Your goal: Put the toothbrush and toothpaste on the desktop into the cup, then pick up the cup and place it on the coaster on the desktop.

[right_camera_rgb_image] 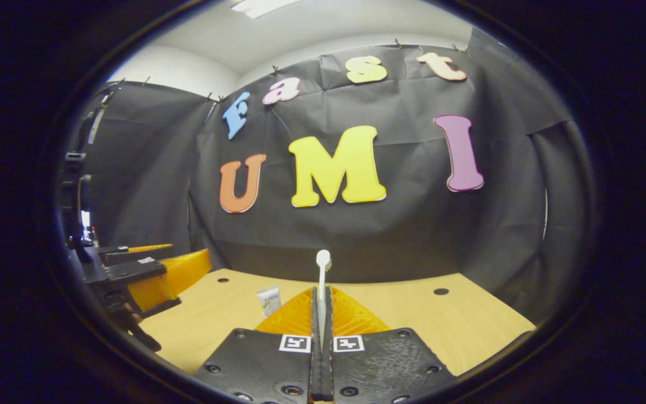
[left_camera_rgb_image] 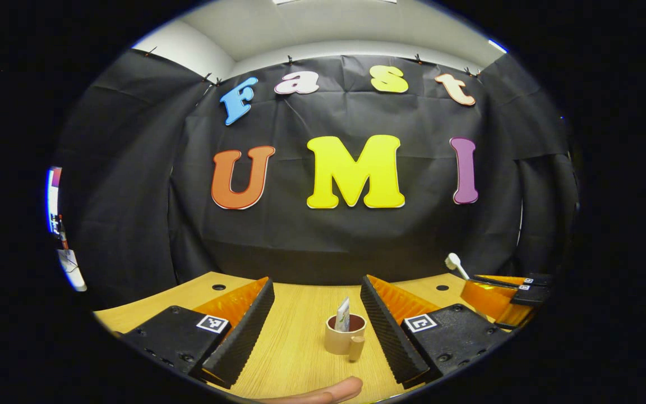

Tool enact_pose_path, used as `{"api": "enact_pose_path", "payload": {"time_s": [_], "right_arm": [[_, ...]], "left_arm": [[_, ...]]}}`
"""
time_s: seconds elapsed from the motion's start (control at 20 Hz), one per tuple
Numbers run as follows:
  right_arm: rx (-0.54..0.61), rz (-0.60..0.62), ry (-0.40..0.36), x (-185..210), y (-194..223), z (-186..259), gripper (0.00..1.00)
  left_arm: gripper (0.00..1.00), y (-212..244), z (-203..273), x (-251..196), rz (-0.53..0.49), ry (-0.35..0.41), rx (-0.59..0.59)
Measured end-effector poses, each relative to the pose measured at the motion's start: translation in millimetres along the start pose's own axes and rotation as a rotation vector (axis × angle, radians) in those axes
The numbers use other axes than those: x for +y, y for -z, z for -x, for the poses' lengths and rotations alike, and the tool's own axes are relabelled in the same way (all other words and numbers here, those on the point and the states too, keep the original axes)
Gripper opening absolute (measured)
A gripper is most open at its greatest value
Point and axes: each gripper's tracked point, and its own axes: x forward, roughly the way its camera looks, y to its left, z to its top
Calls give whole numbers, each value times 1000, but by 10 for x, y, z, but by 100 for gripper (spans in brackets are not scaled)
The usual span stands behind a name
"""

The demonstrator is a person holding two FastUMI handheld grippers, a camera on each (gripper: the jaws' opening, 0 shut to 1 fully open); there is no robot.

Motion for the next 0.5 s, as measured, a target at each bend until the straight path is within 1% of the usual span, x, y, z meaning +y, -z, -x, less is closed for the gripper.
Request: {"api": "enact_pose_path", "payload": {"time_s": [0.05, 0.15, 0.2, 0.25, 0.3, 0.35, 0.5], "right_arm": [[-12, 12, -13, 74, -43, -138, 2], [-18, 12, -22, 196, -79, -402, 0], [-6, -4, -41, 290, -58, -535, 0], [13, -17, -58, 393, -21, -659, 0], [33, -18, -62, 446, 19, -761, 0], [41, -8, -60, 496, 31, -844, 0], [33, 31, -38, 606, 83, -1048, 0]], "left_arm": [[98, 9, 36, 52, 9, -6, 8], [98, -30, 131, 130, 16, -16, 8], [98, -56, 167, 118, 23, -14, 11], [97, -52, 218, 71, 26, 4, 18], [100, -51, 265, 28, 24, 23, 21], [98, -49, 307, 25, 21, 31, 25], [98, -44, 375, 139, 19, 12, 25]]}}
